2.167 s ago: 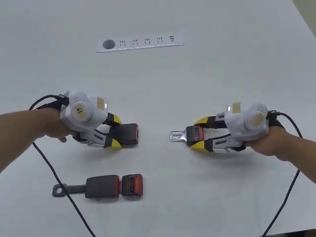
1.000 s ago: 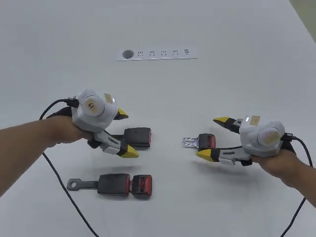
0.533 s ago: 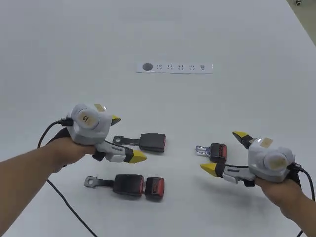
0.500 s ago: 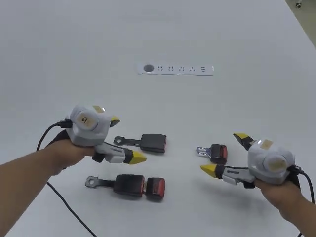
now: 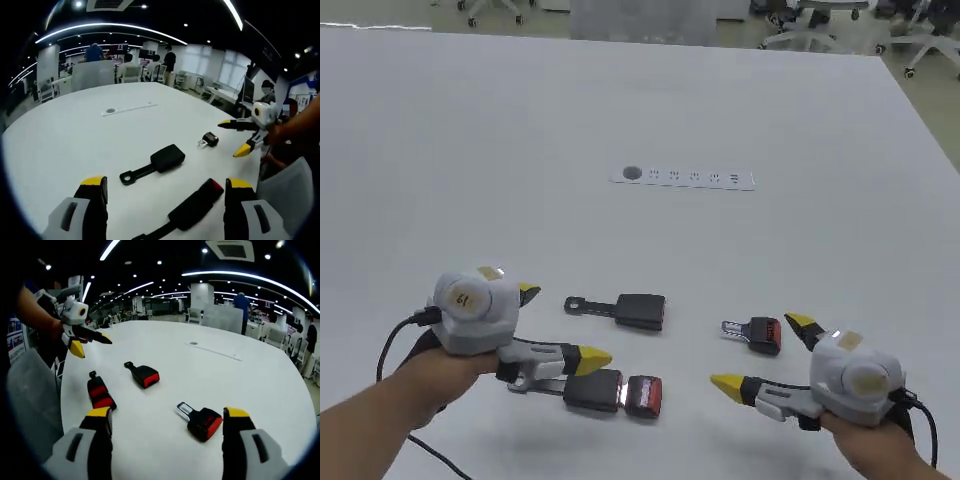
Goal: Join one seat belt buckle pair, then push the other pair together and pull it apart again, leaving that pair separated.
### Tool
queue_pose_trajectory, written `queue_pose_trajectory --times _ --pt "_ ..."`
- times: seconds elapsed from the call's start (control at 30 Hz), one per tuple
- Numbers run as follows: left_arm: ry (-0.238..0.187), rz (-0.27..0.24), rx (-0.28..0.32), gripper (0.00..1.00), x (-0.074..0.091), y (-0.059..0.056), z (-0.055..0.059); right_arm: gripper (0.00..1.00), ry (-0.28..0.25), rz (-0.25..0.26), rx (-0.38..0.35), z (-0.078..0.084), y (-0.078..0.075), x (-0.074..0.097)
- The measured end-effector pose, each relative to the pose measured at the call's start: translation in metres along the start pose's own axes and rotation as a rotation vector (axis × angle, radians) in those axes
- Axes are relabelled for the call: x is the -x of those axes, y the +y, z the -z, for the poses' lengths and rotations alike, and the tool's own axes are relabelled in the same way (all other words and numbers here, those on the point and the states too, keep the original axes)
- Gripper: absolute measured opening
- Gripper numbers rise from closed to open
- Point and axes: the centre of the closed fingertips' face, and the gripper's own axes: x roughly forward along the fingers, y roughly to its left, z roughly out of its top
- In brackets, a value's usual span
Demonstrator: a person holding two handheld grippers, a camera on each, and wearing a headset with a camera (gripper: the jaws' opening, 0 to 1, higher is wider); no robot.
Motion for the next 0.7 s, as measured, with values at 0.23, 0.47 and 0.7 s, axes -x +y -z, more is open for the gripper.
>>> queue_pose_trajectory --times 0.23,0.47,0.7 --pt "-0.055 -0.005 0.022 1.00 0.025 0.000 0.005 0.92 -0.017 0.018 -0.022 -0.001 0.019 0.014" --pt "-0.081 -0.006 0.035 1.00 0.050 0.001 0.015 0.93 -0.024 0.051 -0.017 0.001 0.028 0.032" --pt "-0.102 0.003 0.018 1.00 0.070 -0.007 0.020 0.93 -0.025 0.061 -0.007 0.005 0.040 0.044"
